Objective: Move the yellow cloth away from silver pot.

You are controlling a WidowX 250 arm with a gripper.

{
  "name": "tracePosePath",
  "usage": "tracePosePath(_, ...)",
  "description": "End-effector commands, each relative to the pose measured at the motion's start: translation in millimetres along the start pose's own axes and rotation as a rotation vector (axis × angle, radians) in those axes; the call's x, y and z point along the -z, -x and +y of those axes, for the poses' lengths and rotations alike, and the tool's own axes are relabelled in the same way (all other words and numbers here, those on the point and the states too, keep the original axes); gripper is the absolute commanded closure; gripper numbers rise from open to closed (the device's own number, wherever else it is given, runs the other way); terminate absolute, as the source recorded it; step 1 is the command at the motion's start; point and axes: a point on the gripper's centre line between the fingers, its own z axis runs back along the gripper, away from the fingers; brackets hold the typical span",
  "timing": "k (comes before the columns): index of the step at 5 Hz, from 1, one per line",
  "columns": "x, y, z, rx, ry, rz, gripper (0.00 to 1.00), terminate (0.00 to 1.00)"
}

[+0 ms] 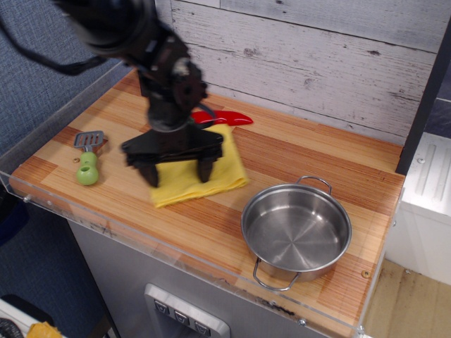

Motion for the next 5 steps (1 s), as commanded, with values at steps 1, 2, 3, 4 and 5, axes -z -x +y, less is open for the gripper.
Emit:
tracePosePath(1, -6, 47, 44, 0.005, -0.056, 0.217, 0.00, 0.00)
tracePosePath(2, -8, 51, 42, 0.022, -0.051, 0.221, 0.00, 0.00)
tracePosePath(3, -12, 47, 38, 0.021, -0.032, 0.206, 0.00, 0.00)
tracePosePath(4, -21, 40, 31, 0.015, -0.001, 0.190, 0.00, 0.00)
tracePosePath(5, -47, 16, 20, -0.036, 0.080, 0.132, 0.00, 0.00)
